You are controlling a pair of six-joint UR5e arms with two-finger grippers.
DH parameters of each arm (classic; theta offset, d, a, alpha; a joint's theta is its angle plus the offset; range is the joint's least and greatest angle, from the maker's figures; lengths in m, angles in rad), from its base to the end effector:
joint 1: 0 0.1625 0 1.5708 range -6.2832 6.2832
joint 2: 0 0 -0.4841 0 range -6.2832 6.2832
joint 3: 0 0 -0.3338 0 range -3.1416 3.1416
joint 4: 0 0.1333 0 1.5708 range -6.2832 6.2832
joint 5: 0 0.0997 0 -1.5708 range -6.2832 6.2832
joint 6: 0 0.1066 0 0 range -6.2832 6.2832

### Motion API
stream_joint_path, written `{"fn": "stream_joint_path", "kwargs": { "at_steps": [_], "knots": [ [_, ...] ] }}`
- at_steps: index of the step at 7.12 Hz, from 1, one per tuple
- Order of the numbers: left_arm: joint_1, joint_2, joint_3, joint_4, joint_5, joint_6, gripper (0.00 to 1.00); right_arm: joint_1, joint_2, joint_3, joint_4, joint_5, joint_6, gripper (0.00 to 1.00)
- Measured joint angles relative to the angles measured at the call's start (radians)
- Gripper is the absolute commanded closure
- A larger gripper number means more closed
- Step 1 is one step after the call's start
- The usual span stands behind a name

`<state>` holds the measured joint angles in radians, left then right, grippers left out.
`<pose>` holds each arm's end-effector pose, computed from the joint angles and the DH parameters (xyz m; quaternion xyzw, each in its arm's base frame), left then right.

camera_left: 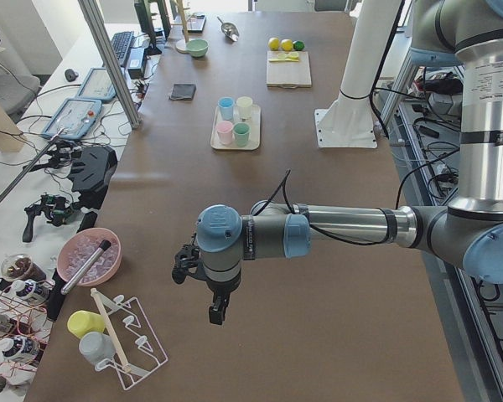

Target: Place all cups on tray

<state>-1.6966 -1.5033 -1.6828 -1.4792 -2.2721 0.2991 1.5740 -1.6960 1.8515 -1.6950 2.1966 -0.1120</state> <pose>-0.1138 -0.3853 0.7167 0.0508 0.3404 0.0732 0.9361 0.0721 -0.3714 0.6743 0.0326 -0.3064 -0.0565 0.9497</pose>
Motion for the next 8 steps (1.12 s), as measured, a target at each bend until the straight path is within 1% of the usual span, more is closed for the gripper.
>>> {"fn": "stream_joint_path", "kwargs": {
  "at_steps": [8],
  "knots": [
    [0.0, 0.004, -0.002, 0.0, -0.001, -0.001, 0.02, -0.013, -0.002, 0.0, 0.0, 0.0, -0.001, 0.0]
  ]
}}
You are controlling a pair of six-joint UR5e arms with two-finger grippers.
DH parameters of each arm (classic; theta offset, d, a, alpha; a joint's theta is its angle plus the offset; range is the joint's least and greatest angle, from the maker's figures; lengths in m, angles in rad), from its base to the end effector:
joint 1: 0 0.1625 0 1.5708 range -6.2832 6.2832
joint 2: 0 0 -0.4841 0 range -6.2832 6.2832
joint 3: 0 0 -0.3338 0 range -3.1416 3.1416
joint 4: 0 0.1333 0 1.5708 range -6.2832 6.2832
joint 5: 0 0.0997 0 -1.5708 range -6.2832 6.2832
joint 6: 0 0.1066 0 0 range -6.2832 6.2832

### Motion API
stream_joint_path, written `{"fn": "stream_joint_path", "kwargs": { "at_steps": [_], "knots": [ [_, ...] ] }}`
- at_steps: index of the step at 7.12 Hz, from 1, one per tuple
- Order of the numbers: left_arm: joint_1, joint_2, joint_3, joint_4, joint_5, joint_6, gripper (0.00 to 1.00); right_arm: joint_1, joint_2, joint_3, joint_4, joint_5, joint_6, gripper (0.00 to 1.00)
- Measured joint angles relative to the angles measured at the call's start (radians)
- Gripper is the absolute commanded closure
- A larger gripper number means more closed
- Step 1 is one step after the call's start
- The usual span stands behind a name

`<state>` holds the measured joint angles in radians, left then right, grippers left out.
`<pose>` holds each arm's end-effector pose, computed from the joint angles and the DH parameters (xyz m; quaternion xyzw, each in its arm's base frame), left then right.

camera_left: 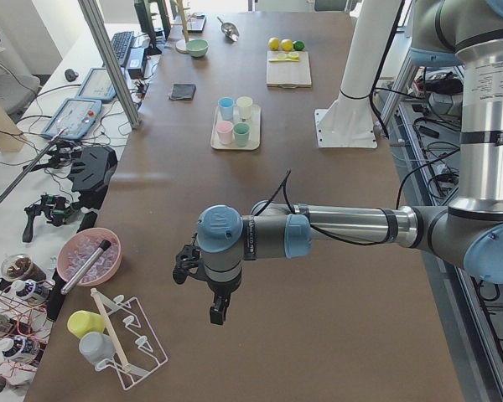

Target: Place all cups on tray

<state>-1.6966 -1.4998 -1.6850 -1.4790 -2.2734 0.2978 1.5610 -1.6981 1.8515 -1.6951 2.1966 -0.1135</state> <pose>-0.1134 -0.3836 0.7171 0.0500 0.3411 0.0723 0.9359 0.0672 -0.3713 0.6751 0.0298 -0.3067 -0.0631 0.9493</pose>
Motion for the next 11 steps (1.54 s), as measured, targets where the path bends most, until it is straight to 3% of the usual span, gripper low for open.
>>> {"fn": "stream_joint_path", "kwargs": {
  "at_steps": [11],
  "knots": [
    [0.003, 0.004, -0.001, -0.001, 0.0, 0.001, 0.02, -0.023, -0.001, 0.0, 0.0, 0.002, 0.0, 0.0]
  ]
}}
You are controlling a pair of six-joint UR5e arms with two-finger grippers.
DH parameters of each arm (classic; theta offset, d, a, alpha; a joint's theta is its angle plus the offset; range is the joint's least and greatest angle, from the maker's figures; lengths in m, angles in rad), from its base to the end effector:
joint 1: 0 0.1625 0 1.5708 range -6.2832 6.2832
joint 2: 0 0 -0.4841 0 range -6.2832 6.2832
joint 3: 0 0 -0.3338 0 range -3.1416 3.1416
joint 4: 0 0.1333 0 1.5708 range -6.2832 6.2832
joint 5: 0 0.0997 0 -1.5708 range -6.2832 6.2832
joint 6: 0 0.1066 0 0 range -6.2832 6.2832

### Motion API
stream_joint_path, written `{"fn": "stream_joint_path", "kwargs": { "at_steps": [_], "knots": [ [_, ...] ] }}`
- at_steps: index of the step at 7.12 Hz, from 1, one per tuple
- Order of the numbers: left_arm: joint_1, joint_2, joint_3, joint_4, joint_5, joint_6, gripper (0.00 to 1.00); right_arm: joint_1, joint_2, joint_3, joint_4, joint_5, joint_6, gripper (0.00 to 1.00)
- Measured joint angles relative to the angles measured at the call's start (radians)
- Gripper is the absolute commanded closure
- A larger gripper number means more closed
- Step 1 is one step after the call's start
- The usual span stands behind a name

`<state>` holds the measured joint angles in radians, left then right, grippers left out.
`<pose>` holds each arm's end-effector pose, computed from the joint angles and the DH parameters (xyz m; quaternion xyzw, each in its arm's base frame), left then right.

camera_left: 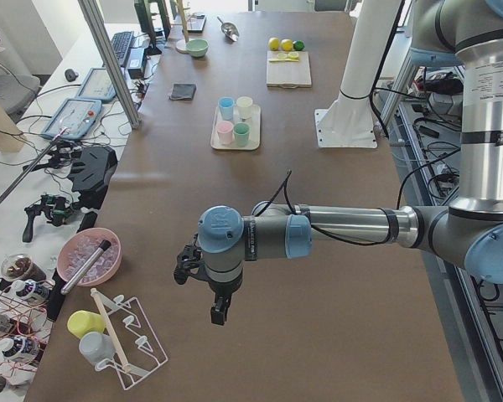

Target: Place all cups on tray

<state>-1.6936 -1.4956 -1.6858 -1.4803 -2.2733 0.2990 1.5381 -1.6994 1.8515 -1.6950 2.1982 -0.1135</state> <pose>-0.1120 -0.3818 0.7183 0.0487 0.3413 0.0739 0.9358 0.0586 -0.3720 0.6755 0.0257 -0.3078 -0.0738 0.9483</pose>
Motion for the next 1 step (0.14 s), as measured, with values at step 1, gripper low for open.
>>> {"fn": "stream_joint_path", "kwargs": {
  "at_steps": [1],
  "knots": [
    [0.0, 0.0, 0.0, 0.0, 0.0, 0.0, 0.02, -0.002, 0.001, 0.0, 0.0, 0.0, 0.0, 0.0]
  ]
}}
